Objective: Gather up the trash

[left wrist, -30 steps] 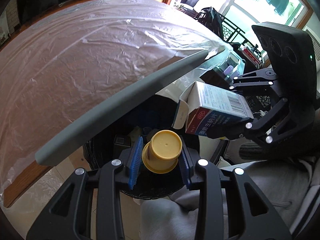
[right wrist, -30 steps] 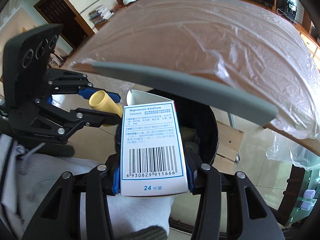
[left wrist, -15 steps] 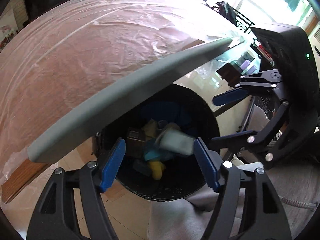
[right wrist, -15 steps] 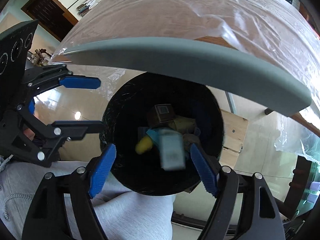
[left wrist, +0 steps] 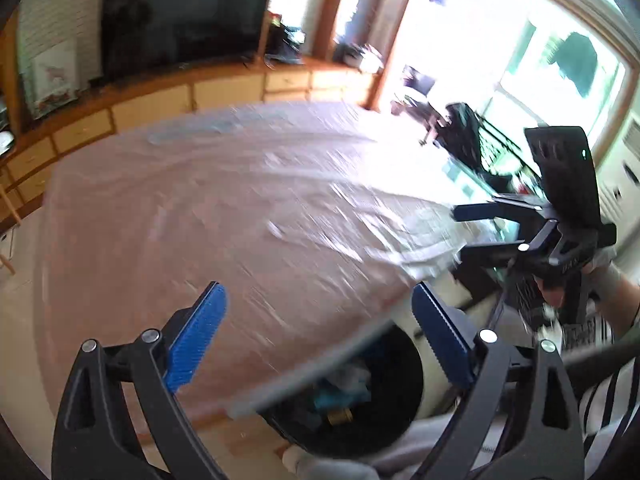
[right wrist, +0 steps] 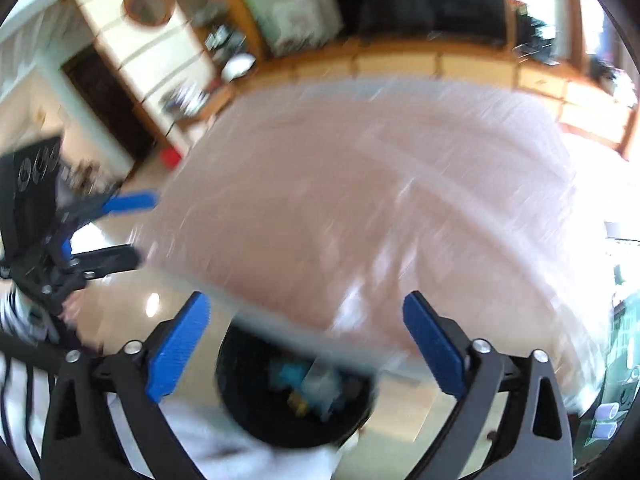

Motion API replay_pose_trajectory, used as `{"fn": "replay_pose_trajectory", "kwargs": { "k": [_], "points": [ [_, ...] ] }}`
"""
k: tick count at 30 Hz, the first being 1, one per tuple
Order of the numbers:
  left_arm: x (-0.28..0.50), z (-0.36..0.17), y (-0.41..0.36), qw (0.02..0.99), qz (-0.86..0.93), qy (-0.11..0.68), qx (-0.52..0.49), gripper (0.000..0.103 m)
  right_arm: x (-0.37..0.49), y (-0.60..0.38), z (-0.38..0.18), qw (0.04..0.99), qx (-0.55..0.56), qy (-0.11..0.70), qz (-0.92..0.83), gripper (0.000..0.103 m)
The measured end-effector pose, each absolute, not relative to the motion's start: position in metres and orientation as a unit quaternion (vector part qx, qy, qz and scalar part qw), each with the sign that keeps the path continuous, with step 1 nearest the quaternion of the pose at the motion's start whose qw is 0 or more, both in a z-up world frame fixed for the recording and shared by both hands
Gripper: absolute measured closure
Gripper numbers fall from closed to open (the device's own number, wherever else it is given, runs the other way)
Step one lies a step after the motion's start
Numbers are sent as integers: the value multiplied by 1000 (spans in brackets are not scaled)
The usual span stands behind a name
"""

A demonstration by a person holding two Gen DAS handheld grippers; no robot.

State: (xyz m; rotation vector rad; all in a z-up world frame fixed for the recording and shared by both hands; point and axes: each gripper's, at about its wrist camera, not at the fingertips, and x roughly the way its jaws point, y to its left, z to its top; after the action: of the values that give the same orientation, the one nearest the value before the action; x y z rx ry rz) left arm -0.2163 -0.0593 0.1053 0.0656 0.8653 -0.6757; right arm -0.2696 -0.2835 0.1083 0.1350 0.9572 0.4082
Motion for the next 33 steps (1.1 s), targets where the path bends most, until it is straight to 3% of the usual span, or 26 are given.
{"fn": "replay_pose_trajectory", "kwargs": {
  "k": [5,13,33],
  "points": [
    [-139,93,-22,897,-188,400,23,7,-193,-342,101,913,22,406,16,4],
    [-39,29,21,889,-65,453,-20,7,-115,-396,41,885,30,458,-77,4],
    [-4,5,17,889,-20,458,1,7,-87,-417,26,887,43,452,-82,4]
  ]
}}
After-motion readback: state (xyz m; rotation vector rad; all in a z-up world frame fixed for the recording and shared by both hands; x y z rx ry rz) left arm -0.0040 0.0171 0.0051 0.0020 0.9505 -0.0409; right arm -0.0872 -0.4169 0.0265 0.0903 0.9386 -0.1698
